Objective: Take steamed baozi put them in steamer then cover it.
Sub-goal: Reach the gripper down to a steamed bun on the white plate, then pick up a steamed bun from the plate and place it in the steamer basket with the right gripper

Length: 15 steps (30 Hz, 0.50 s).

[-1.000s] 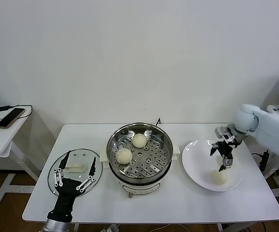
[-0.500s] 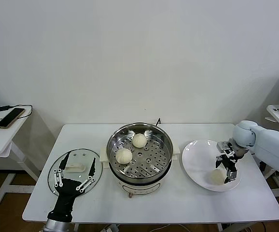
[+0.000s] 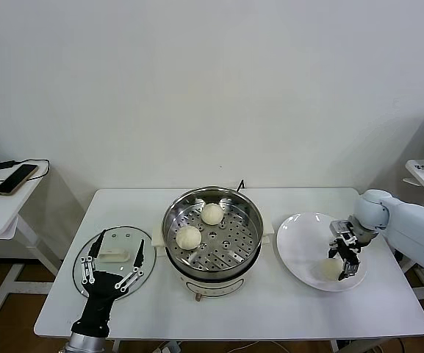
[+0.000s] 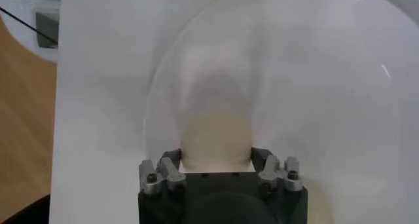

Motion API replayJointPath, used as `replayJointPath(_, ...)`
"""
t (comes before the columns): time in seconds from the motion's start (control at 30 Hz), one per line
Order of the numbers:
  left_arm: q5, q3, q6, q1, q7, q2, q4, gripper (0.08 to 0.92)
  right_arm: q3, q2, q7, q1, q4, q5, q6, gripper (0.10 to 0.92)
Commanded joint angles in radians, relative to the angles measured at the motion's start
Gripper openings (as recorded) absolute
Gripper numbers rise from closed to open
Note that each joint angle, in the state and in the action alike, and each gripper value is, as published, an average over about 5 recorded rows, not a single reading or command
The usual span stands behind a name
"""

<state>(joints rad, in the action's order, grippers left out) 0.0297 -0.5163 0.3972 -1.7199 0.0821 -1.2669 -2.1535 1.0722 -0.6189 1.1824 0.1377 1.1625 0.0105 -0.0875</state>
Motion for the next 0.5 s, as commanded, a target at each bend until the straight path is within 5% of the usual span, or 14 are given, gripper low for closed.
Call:
replayJointPath(0.03,-0.001,0.002,0.001,0.000,0.000,0.005,-0.004,0.823,0.009,0.014,0.022,0.125,0.059,-0.007,0.036,0.685)
replayJointPath(0.5,-0.001,0.010,0.005,-0.006,0.001,0.013,-0.017,0.823,0.209,-0.263,0.057,0.653,0.190,0.058,0.541,0.679)
